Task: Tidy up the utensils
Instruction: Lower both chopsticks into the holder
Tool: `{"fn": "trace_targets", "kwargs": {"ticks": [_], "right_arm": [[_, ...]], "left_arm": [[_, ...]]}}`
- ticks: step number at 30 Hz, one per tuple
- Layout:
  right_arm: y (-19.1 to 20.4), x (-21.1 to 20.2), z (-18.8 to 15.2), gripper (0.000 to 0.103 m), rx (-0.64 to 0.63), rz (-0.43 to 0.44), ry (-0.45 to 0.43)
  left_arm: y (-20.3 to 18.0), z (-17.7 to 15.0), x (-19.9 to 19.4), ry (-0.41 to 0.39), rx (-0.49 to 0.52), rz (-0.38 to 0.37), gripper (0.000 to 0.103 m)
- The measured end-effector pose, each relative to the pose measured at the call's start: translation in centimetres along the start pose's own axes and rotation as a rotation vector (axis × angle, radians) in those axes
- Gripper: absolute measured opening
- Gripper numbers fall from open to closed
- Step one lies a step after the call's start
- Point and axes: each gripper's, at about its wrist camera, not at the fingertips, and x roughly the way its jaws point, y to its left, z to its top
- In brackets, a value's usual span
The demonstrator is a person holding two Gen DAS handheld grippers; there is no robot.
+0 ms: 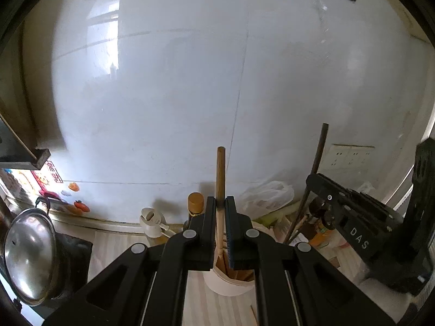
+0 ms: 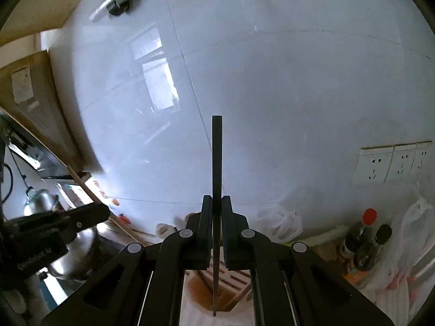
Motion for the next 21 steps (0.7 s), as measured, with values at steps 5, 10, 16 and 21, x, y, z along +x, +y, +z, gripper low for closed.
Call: {"fn": "trace_targets", "kwargs": {"ticks": [5,10,16,21], "right_arm": [[-1.0,1.1,-2.4,0.006,0.002,-0.012,-0.053],[-1.6,2.1,-4.4,0.006,0.01,0.0,-0.07],[-1.3,2.0,-5.5,0.006,0.01,0.016,-0.098],[-1.4,1.8,-5.5,0.006,0.014,0.023,-0.099]], "left_arm": [[0.5,-0.5,1.5,0.026,-0.017,0.005,0.004],[0.7,-0.1,1.7,0.023,-0.023,0.007,0.004],[0.6,0.1,1.1,0.013,-0.027,-0.028,0.004],[-0.1,0.5,0.9,0.005,-0.015,-0.045,0.004]]}}
